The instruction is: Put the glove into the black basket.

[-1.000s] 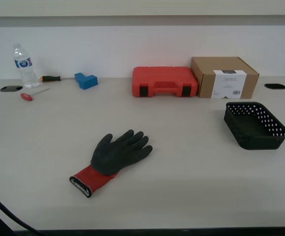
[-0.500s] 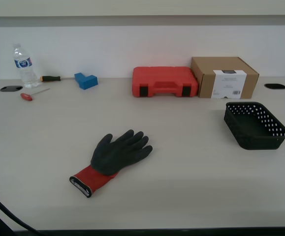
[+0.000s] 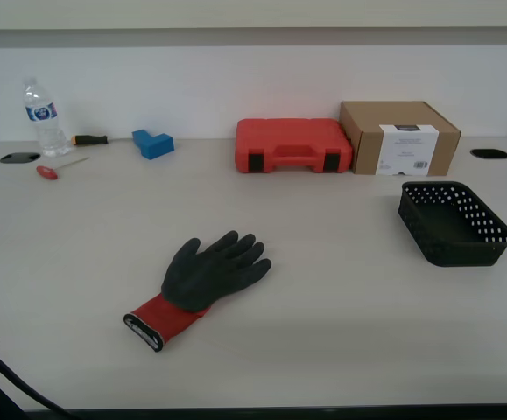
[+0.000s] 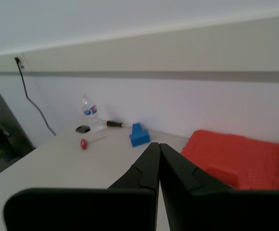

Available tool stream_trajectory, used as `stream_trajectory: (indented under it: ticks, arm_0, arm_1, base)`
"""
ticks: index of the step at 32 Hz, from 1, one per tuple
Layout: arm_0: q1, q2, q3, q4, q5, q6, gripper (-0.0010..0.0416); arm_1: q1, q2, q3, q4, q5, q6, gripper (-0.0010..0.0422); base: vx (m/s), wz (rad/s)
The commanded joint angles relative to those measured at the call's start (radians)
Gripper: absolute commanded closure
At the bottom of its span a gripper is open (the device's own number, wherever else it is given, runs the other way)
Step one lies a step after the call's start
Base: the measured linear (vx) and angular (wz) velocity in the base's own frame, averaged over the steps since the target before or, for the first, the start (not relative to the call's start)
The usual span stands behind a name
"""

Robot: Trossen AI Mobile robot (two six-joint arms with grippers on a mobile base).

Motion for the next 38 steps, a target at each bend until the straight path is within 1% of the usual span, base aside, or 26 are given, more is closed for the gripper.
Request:
stream_trajectory:
  ticks: [1,4,5,7,8,10,11,12,14,15,16,18,25,29,34,35,38]
  arm_0:
    - [0.092,0.101,0.082,-0.082,0.022,0.003,0.0405]
    - [0.15,0.201,0.166,-0.153,0.021,0.002,0.0405]
    - [0.178,0.262,0.22,-0.199,0.018,-0.005,0.0405]
    - [0.209,0.335,0.287,-0.254,0.017,-0.006,0.0405]
    - [0.226,0.393,0.339,-0.296,0.013,-0.01,0.0405]
    - [0.245,0.473,0.415,-0.356,-0.012,-0.024,0.0405]
    - [0.255,0.535,0.468,-0.403,-0.047,-0.037,0.0405]
    - [0.259,0.566,0.492,-0.425,-0.063,-0.041,0.0405]
    - [0.281,0.653,0.557,-0.496,-0.092,-0.066,0.0405]
    - [0.287,0.678,0.574,-0.518,-0.093,-0.074,0.0405]
    - [0.301,0.718,0.6,-0.554,-0.089,-0.094,0.0405]
    - [0.319,0.792,0.637,-0.595,-0.09,-0.111,0.0405]
    - [0.4,1.026,0.748,-0.604,-0.091,-0.117,0.0405]
    - [0.428,1.128,0.815,-0.628,-0.09,-0.117,0.0405]
    - [0.451,1.243,0.933,-0.766,-0.087,-0.119,0.0405]
    - [0.455,1.275,0.972,-0.818,-0.088,-0.134,0.0405]
    - [0.467,1.326,1.027,-0.879,-0.086,-0.137,0.0405]
  arm_1:
    - [0.0,0.0,0.0,0.005,-0.001,0.001,0.0412]
    - [0.0,0.0,0.0,0.005,-0.001,0.001,0.0412]
    - [0.0,0.0,0.0,0.005,-0.001,0.002,0.0412]
    - [0.0,0.0,0.0,0.005,-0.001,0.001,0.0412]
    - [0.0,0.0,0.0,0.005,-0.001,0.001,0.0412]
    - [0.0,0.0,0.0,0.005,-0.001,0.001,0.0412]
    - [0.0,0.0,0.0,0.005,-0.001,0.001,0.0412]
    - [0.0,0.0,0.0,0.005,-0.001,0.001,0.0412]
    - [0.0,0.0,0.0,0.003,-0.001,0.001,0.0412]
    - [0.0,0.0,0.0,0.003,-0.001,0.001,0.0412]
    - [0.0,0.0,0.0,0.003,-0.001,0.001,0.0412]
    - [0.0,0.0,0.001,0.002,-0.001,0.001,0.0412]
    - [0.0,0.0,0.0,0.001,-0.001,0.002,0.0412]
    - [0.0,0.0,0.0,0.001,-0.001,0.001,0.0412]
    - [0.0,0.0,0.0,0.001,-0.001,0.002,0.0412]
    - [0.0,0.0,0.0,0.001,-0.001,0.002,0.0412]
    - [0.0,0.0,0.0,0.001,-0.001,0.002,0.0412]
  base:
    - [0.0,0.0]
    - [0.0,0.0]
    - [0.0,0.0]
    - [0.0,0.0]
    - [0.0,0.0]
    - [0.0,0.0]
    - [0.0,0.0]
    - [0.0,0.0]
    - [0.0,0.0]
    - [0.0,0.0]
    - [0.0,0.0]
    - [0.0,0.0]
    - [0.0,0.0]
    - [0.0,0.0]
    - [0.0,0.0]
    - [0.0,0.0]
    - [0.0,0.0]
